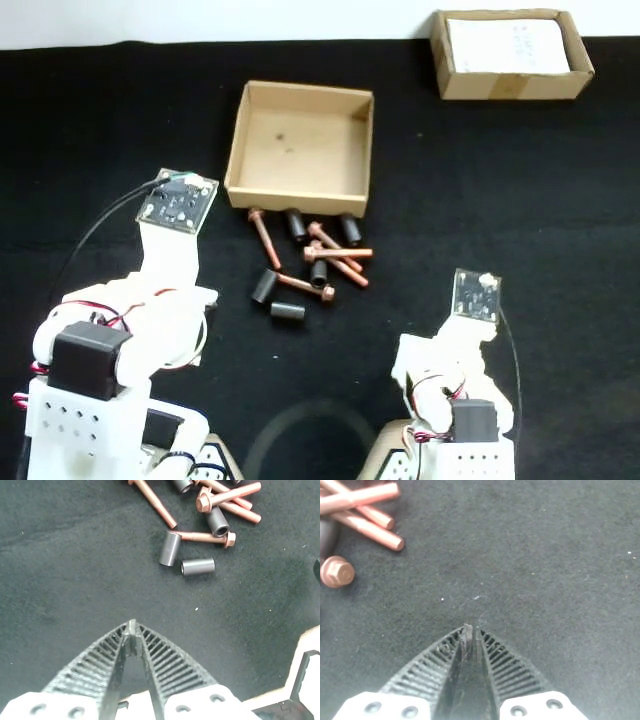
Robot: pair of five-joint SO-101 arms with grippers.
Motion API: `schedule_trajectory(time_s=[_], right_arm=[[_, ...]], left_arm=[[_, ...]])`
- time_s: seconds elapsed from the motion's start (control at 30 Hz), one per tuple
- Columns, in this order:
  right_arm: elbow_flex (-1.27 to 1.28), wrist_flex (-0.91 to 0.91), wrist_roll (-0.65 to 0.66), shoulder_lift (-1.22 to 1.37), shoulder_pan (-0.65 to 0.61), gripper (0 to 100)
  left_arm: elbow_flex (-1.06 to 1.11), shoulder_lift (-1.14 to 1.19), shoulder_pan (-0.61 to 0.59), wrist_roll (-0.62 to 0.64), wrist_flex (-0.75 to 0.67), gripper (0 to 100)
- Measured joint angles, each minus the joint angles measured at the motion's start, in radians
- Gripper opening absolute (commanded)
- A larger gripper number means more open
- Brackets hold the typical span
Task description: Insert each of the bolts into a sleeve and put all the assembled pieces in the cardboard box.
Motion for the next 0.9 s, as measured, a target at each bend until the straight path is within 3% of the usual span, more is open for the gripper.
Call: schedule_trajectory(time_s=[0.37,0.57,0.73,0.9], right_arm=[[0.000,0.000,0.000,0.000,-0.071,2.6],[-0.129,-0.002,0.000,0.003,-0.018,3.6],[-0.463,0.005,0.017,0.000,0.063,19.0],[-0.667,0.060,0.149,-0.002,0.069,30.6]], left_arm=[[0.000,0.000,0.000,0.000,0.000,1],[0.000,0.000,0.000,0.000,0.000,1],[0.018,-0.002,-0.048,0.000,-0.041,1],[0.132,0.000,-0.153,0.003,-0.181,1]])
